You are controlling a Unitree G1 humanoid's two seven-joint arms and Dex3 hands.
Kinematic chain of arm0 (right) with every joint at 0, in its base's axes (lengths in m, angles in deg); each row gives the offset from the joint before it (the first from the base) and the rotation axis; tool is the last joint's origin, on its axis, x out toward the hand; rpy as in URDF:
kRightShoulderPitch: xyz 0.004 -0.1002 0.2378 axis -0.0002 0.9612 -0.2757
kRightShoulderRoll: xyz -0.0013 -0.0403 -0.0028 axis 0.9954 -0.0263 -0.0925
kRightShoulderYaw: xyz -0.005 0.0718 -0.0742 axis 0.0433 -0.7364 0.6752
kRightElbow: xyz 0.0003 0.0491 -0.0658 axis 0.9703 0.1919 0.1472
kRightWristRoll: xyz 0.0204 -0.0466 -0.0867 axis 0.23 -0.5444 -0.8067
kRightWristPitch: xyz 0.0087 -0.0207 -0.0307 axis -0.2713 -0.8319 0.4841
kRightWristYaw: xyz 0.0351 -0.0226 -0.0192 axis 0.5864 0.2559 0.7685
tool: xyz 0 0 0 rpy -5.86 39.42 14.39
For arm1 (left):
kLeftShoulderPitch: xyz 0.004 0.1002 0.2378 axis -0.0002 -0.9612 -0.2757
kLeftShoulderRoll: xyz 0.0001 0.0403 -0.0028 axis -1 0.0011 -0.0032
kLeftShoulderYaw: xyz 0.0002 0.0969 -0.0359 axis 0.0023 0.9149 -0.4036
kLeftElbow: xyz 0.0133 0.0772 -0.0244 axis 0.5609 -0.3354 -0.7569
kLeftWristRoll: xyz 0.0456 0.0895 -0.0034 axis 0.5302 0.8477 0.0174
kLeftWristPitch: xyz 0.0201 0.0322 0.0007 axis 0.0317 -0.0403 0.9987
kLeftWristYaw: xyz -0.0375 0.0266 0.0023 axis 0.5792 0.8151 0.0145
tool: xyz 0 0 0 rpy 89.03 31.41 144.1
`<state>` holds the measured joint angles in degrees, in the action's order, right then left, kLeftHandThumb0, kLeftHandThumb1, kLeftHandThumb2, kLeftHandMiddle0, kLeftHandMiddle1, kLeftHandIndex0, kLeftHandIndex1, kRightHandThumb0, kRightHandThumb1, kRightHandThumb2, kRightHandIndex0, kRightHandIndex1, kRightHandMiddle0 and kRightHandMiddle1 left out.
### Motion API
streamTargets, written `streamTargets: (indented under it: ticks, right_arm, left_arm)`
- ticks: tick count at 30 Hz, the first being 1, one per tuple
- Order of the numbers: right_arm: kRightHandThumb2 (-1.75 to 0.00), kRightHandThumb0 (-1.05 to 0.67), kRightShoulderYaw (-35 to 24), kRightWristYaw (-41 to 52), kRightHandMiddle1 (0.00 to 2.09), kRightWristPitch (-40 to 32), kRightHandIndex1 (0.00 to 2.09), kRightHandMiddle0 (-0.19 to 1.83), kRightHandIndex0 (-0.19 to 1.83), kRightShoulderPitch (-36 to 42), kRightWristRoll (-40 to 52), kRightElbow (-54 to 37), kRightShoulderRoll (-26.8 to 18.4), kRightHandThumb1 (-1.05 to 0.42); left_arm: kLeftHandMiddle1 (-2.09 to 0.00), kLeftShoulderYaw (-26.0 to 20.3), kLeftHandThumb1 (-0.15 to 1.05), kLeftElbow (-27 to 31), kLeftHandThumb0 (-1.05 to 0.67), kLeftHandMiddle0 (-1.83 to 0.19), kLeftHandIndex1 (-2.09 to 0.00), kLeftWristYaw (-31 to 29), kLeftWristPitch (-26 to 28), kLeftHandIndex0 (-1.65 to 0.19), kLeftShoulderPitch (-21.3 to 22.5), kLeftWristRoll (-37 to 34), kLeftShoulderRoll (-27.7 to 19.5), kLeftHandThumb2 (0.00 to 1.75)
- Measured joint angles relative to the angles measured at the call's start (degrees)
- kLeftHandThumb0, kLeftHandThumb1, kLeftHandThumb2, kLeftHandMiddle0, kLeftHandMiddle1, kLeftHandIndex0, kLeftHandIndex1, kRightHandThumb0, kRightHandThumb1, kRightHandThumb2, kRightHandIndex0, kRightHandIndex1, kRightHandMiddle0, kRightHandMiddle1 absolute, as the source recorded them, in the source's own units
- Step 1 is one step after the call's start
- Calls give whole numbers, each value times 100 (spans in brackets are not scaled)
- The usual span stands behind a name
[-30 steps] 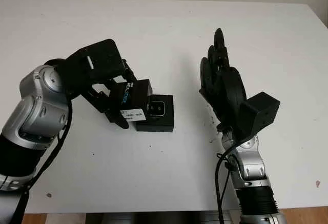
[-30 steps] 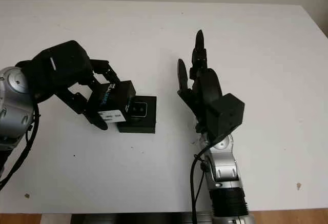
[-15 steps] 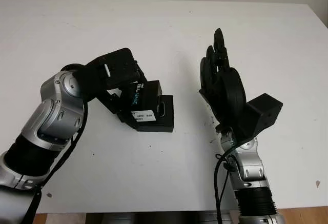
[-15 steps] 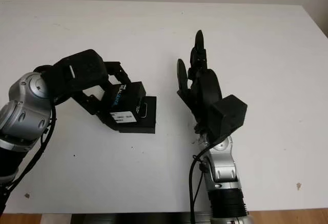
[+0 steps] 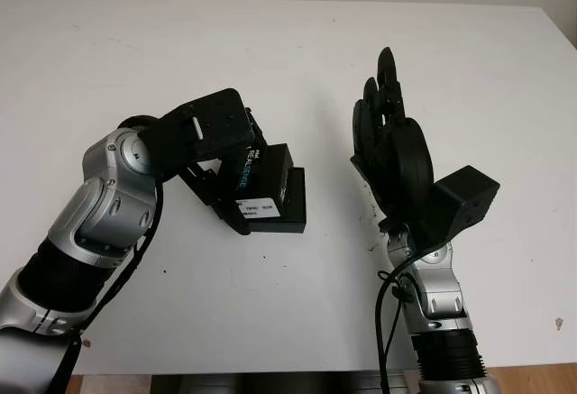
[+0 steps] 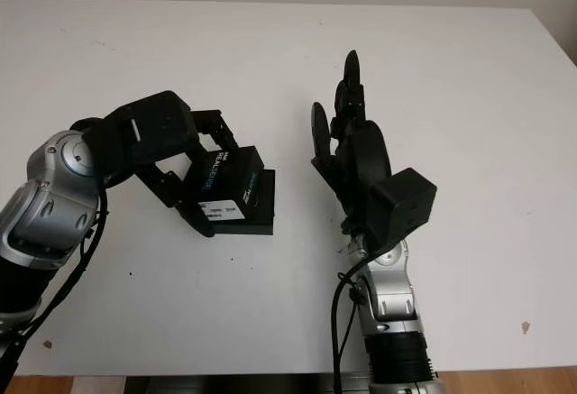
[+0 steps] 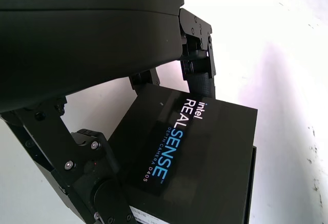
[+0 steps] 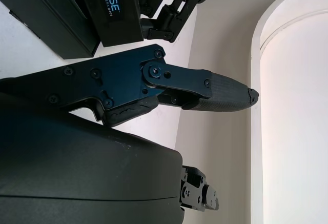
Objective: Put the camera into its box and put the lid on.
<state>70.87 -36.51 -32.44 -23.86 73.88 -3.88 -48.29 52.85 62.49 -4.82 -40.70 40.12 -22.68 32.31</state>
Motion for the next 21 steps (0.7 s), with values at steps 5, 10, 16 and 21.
streamTargets:
  ticks: [5, 10, 16, 21]
  right_arm:
    - [-54, -75, 2, 0, 0, 29, 0, -19, -19, 0, 1, 10, 34, -105]
    - [-54, -74, 0, 40, 0, 161, 0, -19, -19, -1, 13, 67, 58, -105]
    - [-54, -74, 0, 62, 0, 199, 0, -19, -19, -1, 51, 87, 102, -105]
    - [-53, -74, -2, 66, 0, 300, 0, -19, -19, -3, 66, 214, 104, -105]
  left_arm:
    - [-171, 27, 105, 120, -26, -37, -160, -1, 180, -18, -6, -6, 48, 7]
    - [-169, 91, 105, 220, -24, -37, -158, 66, 298, -16, -23, 34, 80, 9]
    - [-180, 173, 105, 228, -22, -36, -161, 121, 342, -15, -22, 67, 134, 10]
    - [-188, 222, 105, 225, -25, -32, -167, 137, 395, -12, -7, 80, 213, 13]
